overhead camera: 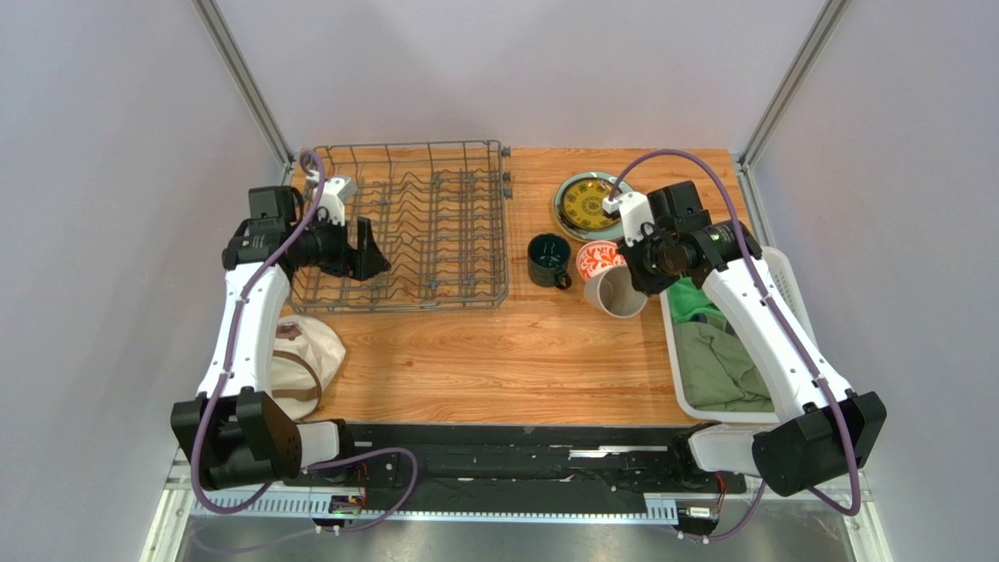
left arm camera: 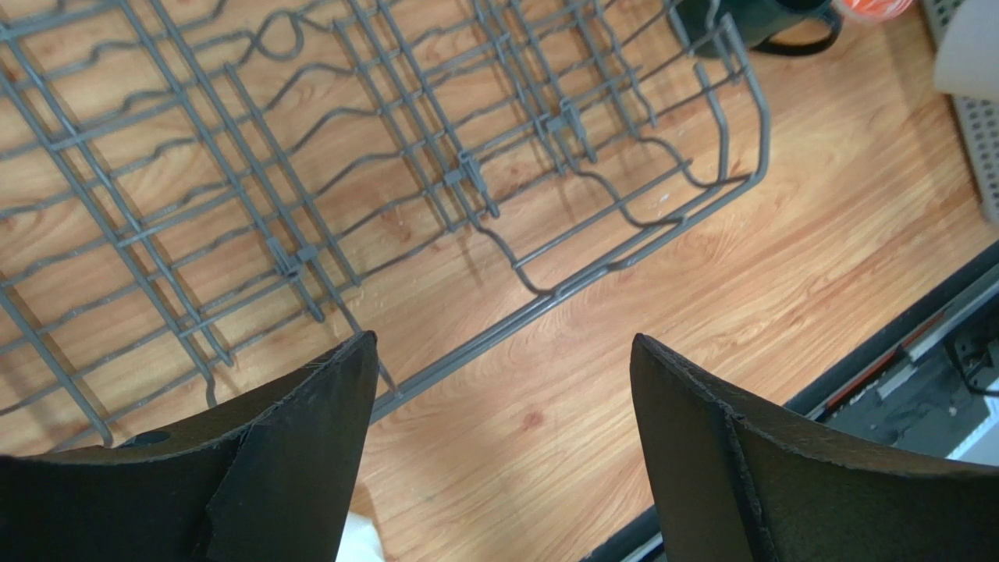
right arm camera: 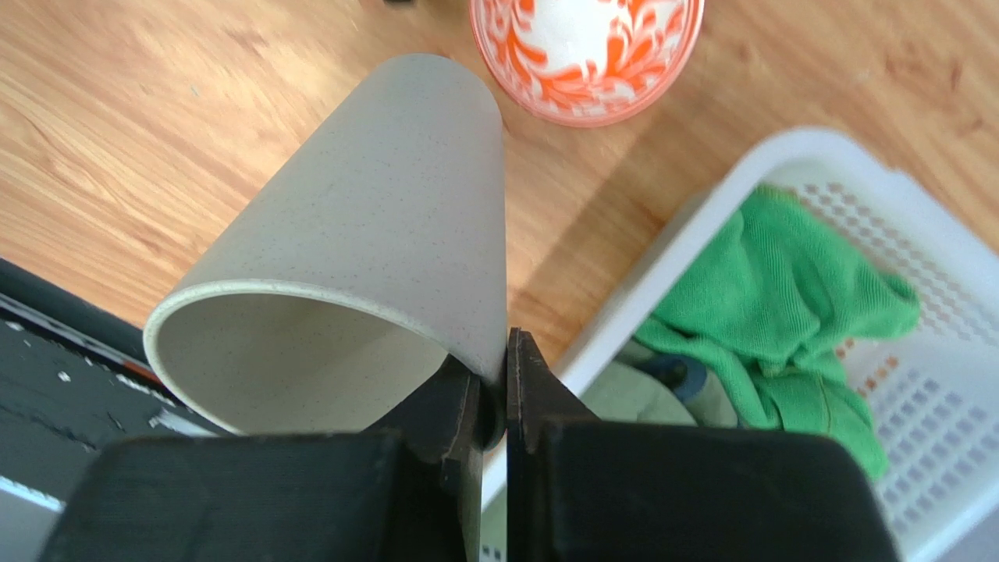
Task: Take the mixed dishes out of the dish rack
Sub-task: Place the cup at the center of the board.
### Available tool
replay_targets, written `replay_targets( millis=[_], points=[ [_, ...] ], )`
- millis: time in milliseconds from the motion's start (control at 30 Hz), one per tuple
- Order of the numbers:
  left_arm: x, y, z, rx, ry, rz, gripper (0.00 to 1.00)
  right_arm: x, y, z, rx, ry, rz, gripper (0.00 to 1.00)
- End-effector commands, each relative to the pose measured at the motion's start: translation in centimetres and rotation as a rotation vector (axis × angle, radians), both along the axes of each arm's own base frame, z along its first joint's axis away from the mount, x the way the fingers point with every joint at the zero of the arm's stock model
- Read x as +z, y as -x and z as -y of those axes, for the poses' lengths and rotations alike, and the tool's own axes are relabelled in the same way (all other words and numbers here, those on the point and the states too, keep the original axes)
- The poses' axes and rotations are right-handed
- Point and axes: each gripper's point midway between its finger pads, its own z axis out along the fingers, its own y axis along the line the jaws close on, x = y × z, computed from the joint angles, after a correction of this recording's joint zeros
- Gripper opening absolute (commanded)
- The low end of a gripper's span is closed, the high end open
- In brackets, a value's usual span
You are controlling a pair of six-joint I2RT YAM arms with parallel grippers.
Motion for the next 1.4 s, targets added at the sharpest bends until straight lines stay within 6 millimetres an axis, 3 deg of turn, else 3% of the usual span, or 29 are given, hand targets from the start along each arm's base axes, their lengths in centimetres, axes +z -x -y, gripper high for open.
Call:
replay_targets(
  millis=[0,233,567,1133,1367],
  points=[
    [-1.0,0.0,-0.7,-0.055,-0.068,-0.017,0.86,-1.4,2.3,2.7,0.043,0.122,-0.094,0.00],
    [-3.0,-0.5,-1.4,-0.060,-0.101,-0.071,0.83,-4.0,3.2,3.4,0.069,0.168,-0.224,0.00],
    [-3.6,-0.5,-2.4,-0.028,-0.161,-0.049,0.83,-8.0,1.3,3.0,0.078,0.182,-0.327,0.00],
    [-3.9,-0.2,-3.0,-0.021,-0.202,-0.038,0.83,-9.4,-1.3,3.0,0.078,0.225,-0.344,0.00],
    [-3.8,0.0,-3.1,-0.019,-0.214,-0.032,0.83,-8.7,-2.1,3.0,0.069,0.232,-0.327,0.09]
  ],
)
